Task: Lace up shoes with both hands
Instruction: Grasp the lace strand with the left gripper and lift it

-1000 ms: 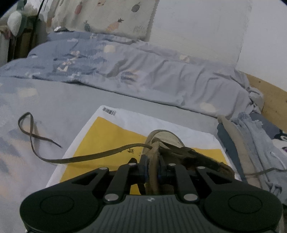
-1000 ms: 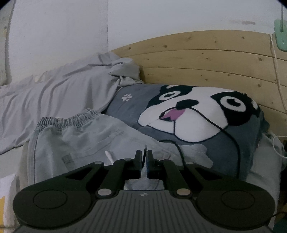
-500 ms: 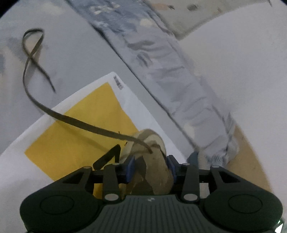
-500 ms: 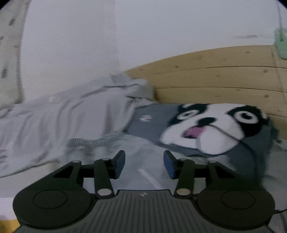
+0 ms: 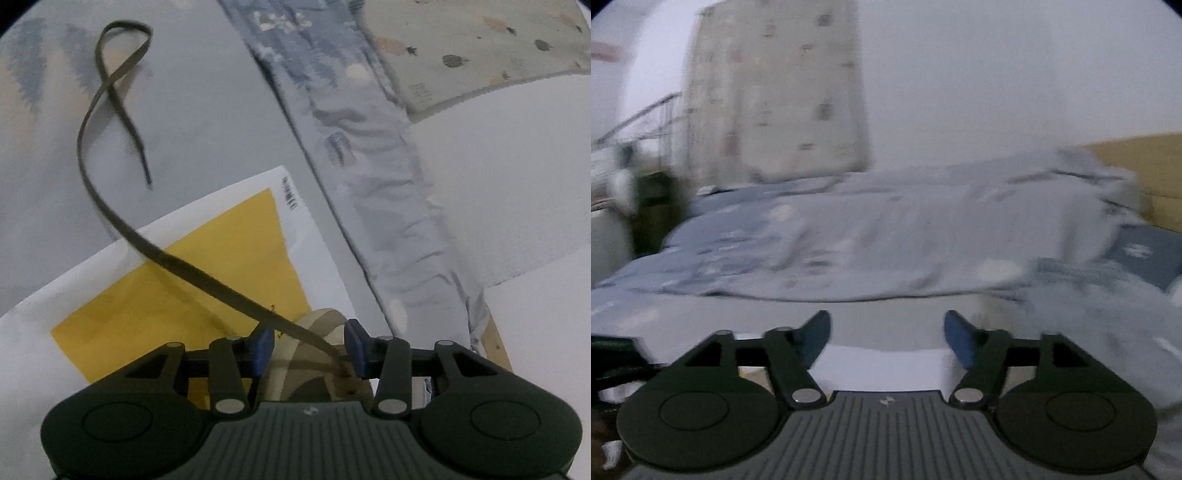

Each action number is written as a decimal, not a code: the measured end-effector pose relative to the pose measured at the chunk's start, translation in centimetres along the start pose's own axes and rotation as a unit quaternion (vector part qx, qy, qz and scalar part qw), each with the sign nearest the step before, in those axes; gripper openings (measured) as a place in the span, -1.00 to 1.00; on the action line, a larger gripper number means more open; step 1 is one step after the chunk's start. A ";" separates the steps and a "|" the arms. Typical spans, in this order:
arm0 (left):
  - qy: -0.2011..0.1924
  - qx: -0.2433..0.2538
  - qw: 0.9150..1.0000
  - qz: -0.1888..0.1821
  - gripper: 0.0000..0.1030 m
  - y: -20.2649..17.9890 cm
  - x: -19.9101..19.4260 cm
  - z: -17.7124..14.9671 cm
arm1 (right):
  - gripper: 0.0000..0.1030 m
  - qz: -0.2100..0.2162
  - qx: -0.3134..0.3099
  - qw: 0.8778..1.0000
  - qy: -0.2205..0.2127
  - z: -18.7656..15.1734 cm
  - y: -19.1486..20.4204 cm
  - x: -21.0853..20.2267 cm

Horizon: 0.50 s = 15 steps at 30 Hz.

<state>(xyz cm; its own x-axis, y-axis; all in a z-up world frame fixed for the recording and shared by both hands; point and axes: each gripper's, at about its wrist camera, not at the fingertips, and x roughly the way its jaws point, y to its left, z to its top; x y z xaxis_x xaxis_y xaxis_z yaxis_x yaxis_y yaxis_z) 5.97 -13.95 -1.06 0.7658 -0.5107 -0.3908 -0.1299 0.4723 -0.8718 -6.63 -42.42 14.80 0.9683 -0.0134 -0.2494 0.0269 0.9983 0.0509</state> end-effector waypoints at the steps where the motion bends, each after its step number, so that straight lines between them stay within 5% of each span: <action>1: -0.002 -0.002 1.000 0.002 -0.41 0.2 0.0 0.1 | 0.38 0.017 -0.006 1.000 0.002 -0.1 0.8 0.1; 7: -0.026 0.016 0.999 0.012 -0.84 0.0 -0.9 1.2 | 0.38 0.102 -0.049 0.993 0.034 -0.6 5.7 1.0; 11: -0.043 0.045 0.998 -0.013 -0.90 -1.2 -2.3 2.0 | 0.38 0.144 -0.064 0.986 0.046 -0.5 8.2 1.3; 15: -0.061 0.103 0.992 -0.043 -0.90 -3.0 -3.7 2.5 | 0.38 0.140 -0.140 0.980 0.035 -1.1 11.6 0.9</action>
<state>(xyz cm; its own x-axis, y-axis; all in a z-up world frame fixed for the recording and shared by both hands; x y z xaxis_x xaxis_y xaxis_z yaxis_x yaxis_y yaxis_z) 5.09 -11.70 3.77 0.8408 -0.4703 -0.2682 0.0603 0.5736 -0.8169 -5.73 -30.77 14.14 0.9085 0.2570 -0.3296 -0.3157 0.9387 -0.1382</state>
